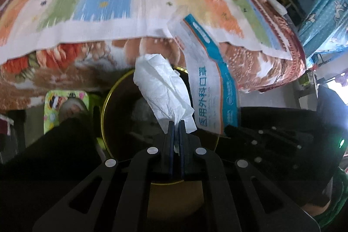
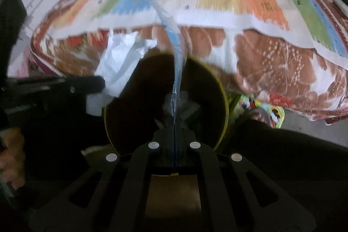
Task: Collect trash
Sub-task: 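Open both tools to drop the bag and tissue into the bin, then move both tools back toward the mask and snack wrapper on the blanket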
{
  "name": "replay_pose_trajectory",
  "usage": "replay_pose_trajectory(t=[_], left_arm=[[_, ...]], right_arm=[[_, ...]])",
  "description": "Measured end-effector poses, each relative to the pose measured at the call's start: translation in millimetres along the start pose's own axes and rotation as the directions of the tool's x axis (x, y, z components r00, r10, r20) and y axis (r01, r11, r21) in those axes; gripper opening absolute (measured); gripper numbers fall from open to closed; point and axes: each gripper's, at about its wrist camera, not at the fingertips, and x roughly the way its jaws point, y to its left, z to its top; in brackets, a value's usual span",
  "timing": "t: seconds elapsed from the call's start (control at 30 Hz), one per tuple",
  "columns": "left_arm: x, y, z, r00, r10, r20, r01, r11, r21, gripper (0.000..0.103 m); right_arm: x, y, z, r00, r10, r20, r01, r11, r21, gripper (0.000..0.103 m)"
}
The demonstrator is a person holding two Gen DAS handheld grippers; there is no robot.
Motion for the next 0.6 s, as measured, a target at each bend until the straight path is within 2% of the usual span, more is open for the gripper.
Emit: replay_pose_trajectory(t=[0.07, 0.1, 0.17, 0.23, 0.27, 0.3, 0.43, 0.5, 0.53, 0.6], left_arm=[[7, 6, -1, 0.999, 0.002, -0.032, -0.002, 1.000, -0.024, 0.007], [10, 8, 0, 0.999, 0.005, -0.045, -0.007, 0.999, -0.033, 0.021], [10, 10, 1, 0.999, 0.019, -0.041, -0.021, 0.999, -0.045, 0.037], [7, 10, 3, 1.000, 0.021, -0.020, -0.022, 0.998, -0.053, 0.040], [5, 11, 3, 1.000, 0.015, -0.011, -0.015, 0.998, -0.061, 0.043], [4, 12, 4, 1.000, 0.015, -0.005, -0.016, 0.998, -0.064, 0.045], [-7, 19, 13, 0.999, 0.004, 0.052, 0.001, 0.994, -0.108, 0.053], [-12, 21, 18, 0.996, 0.027, 0.090, -0.015, 0.992, -0.124, 0.055], [-15, 21, 23, 0.992, 0.055, 0.114, -0.040, 0.991, -0.128, 0.057], [-15, 21, 35, 0.990, 0.068, 0.124, -0.052, 0.990, -0.133, 0.057]], right_arm=[[7, 5, -5, 1.000, -0.011, -0.015, 0.011, 1.000, 0.001, 0.000], [11, 8, -8, 0.999, -0.033, -0.012, 0.033, 0.999, -0.003, 0.000], [18, 11, -11, 0.999, -0.034, -0.023, 0.034, 0.999, 0.006, 0.000], [23, 8, -11, 0.999, -0.019, -0.044, 0.020, 0.999, 0.033, 0.011], [25, 6, -10, 0.999, -0.020, -0.049, 0.022, 0.999, 0.039, 0.022], [25, 5, -9, 0.999, -0.024, -0.044, 0.026, 0.999, 0.043, 0.026], [22, 3, -8, 0.999, -0.003, -0.033, 0.004, 0.999, 0.047, 0.032], [19, 2, -6, 1.000, 0.016, -0.018, -0.015, 0.999, 0.052, 0.034], [15, 3, -5, 1.000, 0.017, 0.001, -0.017, 0.999, 0.050, 0.034], [0, 9, -2, 0.996, -0.005, 0.092, 0.003, 1.000, 0.014, 0.041]])
